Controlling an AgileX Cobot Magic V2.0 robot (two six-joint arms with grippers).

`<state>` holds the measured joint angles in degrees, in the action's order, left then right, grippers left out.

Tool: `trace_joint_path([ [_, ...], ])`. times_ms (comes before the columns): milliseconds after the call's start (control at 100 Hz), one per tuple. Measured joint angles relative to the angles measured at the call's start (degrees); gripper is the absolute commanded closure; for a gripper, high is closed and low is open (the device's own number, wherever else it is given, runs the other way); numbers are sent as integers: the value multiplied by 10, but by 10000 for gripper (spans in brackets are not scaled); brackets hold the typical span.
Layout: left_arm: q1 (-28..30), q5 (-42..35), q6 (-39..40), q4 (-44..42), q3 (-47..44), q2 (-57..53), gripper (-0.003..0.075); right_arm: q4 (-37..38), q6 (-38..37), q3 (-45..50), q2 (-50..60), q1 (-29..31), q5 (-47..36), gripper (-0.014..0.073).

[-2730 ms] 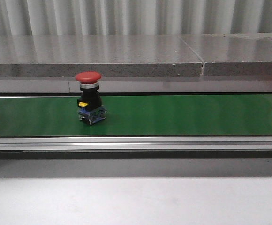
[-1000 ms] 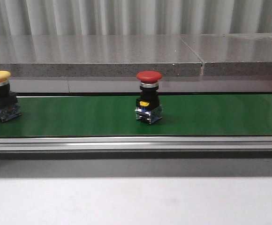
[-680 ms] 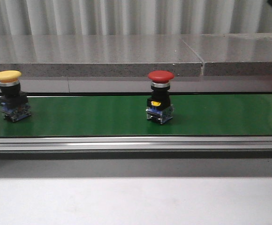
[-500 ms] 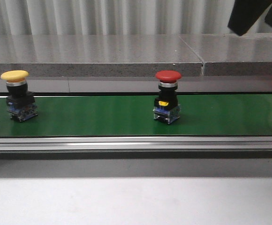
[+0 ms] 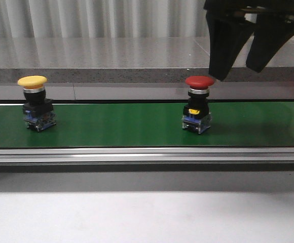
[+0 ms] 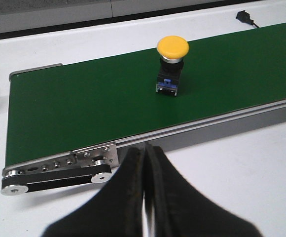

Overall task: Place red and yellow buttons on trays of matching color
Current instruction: 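Lower the right gripper onto the red button at the belt end and grasp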

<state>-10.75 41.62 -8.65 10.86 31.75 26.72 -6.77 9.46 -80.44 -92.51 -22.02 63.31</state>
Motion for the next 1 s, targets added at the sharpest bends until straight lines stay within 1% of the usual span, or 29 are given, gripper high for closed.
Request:
trace_joint_path([
  [330,0,0,0,0,0,0,740,0,14,-31,-56,0,6,14],
  [380,0,0,0,0,0,0,740,0,16,-31,-61,0,1,46],
  [430,0,0,0,0,0,0,740,0,16,-31,-65,0,-3,114],
  [480,0,0,0,0,0,0,740,0,17,-31,-69,0,-5,214],
  [530,0,0,0,0,0,0,740,0,17,-31,-70,0,-6,294],
  [620,0,0,0,0,0,0,740,0,17,-31,-70,0,-9,384],
  [730,0,0,0,0,0,0,740,1,18,-32,-70,0,-14,408],
  [880,0,0,0,0,0,0,740,1,17,-32,-61,0,-25,408],
  [1000,0,0,0,0,0,0,740,1,-1,-32,-33,16,-32,408],
])
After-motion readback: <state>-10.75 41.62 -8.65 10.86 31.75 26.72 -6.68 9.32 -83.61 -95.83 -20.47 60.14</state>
